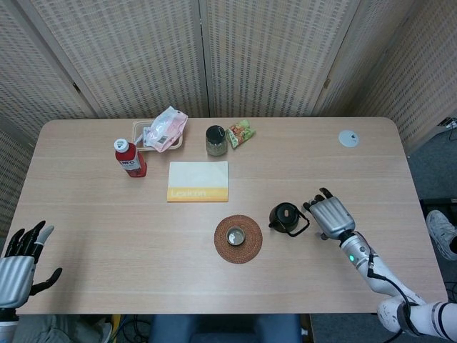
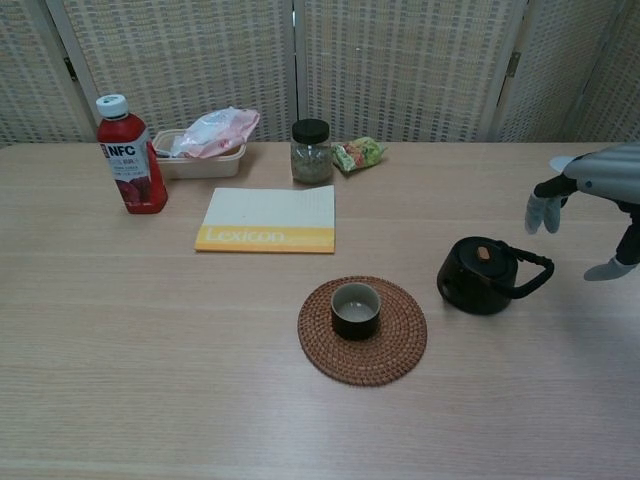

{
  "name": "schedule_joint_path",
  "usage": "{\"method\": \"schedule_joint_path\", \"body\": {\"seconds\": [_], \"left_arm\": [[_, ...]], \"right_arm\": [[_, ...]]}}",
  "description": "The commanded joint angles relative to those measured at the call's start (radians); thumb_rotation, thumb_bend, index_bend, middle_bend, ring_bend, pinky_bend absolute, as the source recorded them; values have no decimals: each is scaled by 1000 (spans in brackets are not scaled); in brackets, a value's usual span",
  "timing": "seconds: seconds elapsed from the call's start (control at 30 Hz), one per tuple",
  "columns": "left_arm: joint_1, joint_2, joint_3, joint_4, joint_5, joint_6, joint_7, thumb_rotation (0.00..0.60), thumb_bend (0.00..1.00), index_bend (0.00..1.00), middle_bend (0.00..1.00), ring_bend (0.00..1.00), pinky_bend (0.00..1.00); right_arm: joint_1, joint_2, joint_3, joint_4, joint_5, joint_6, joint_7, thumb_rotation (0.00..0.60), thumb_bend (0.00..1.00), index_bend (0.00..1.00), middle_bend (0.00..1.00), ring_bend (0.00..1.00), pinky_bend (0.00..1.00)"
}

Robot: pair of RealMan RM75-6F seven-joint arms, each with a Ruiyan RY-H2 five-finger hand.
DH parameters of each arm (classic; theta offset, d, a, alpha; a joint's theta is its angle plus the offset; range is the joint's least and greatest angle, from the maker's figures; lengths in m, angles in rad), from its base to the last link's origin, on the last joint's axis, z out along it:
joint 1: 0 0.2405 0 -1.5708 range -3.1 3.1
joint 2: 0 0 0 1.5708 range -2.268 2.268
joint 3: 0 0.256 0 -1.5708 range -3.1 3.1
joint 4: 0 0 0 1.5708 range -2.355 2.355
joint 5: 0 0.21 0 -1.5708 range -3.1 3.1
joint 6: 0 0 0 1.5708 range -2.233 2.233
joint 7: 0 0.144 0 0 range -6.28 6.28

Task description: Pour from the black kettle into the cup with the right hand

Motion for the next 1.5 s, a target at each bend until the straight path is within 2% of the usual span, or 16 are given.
{"method": "schedule_joint_path", "body": {"seconds": [0.03,0.27,0.67,0.97,1.5], "left_arm": [[2,1,1,1,1,4,-3,600,254,87,30,102,12],[9,4,5,4,8,14,-13,600,255,87,29,102,12],[15,2,6,16,13,21,-31,600,255,87,30,102,12],[19,3,6,22,9,21,-37,600,254,87,30,102,12],[22,1,6,22,8,21,-33,600,255,87,30,102,12]], "right_arm": [[-22,13,-13,-40,-54,32,-5,600,105,334,376,233,125],[-55,-16,-28,-52,-102,64,-28,600,105,334,376,291,123],[-67,-92,-5,17,-104,44,-4,600,104,334,376,319,2],[-66,-132,5,62,-122,23,17,600,105,342,388,319,0],[-75,-138,4,95,-141,-8,53,600,103,380,430,319,0]]}}
